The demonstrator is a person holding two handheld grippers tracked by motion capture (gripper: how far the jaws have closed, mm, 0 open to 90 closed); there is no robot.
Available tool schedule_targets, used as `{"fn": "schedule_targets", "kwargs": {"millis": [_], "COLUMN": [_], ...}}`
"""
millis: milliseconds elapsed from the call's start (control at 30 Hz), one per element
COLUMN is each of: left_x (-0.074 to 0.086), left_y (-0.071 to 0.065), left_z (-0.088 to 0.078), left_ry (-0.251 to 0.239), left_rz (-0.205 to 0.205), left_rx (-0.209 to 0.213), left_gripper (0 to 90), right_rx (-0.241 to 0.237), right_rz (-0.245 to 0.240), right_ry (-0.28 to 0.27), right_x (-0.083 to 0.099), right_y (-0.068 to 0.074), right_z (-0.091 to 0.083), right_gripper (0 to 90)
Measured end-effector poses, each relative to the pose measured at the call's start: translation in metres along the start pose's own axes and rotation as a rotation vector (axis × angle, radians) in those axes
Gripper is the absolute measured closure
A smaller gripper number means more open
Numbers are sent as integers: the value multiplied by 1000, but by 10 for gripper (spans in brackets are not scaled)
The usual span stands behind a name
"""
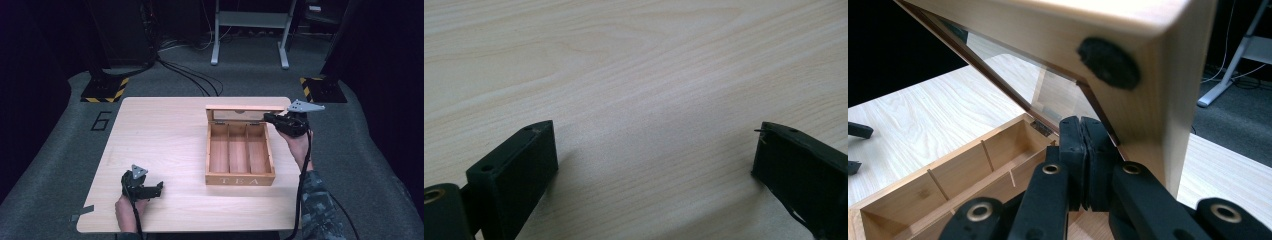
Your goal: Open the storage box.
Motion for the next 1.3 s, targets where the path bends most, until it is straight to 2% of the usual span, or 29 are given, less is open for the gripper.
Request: {"fn": "schedule_targets", "kwargs": {"millis": [833, 1200, 1300], "left_x": [0, 0, 0], "left_y": [0, 0, 0], "left_z": [0, 0, 0], "left_ry": [-2, -2, -2], "left_rz": [0, 1, 2], "left_rx": [2, 2, 2], "left_gripper": [39, 40, 40], "right_rx": [-1, -13, -17], "right_rz": [7, 11, -1], "right_ry": [5, 6, 5], "right_x": [0, 5, 7], "right_y": [1, 6, 8], "right_z": [0, -2, -3], "right_gripper": [881, 881, 882]}}
Point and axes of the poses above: each handheld gripper's, and its own axes: z roughly forward along the jaws, x roughly out of its underside, y roughly to its left, the point moved 10 cm from there along z, roughly forward along the jaws, and after that the axes turned 7 degrees about y, right-handed, at the moved point
